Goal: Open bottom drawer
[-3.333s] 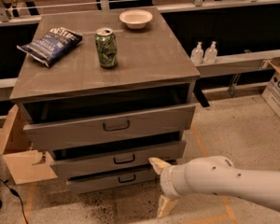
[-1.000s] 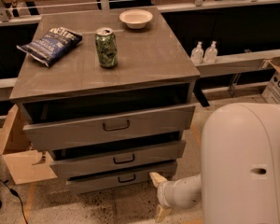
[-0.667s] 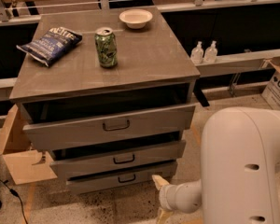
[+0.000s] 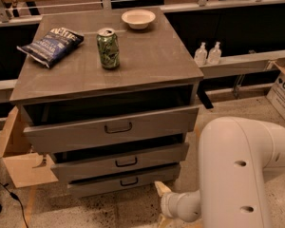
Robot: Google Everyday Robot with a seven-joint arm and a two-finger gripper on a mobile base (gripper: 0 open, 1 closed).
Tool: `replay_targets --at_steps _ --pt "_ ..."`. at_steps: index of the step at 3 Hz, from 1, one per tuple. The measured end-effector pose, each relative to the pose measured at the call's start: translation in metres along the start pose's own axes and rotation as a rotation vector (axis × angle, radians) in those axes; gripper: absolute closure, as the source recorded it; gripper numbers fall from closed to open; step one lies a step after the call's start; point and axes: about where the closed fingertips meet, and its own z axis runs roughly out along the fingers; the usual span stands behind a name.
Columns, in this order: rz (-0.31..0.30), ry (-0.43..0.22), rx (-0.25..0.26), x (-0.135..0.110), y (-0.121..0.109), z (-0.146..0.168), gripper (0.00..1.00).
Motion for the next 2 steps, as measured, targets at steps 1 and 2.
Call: replay_targets --at_steps 1,2 --pt "0.005 -0.017 -0.011 0.007 0.007 0.025 0.0" --pt "-0.003 -0.039 -0.03 0.014 0.01 0.051 0.0"
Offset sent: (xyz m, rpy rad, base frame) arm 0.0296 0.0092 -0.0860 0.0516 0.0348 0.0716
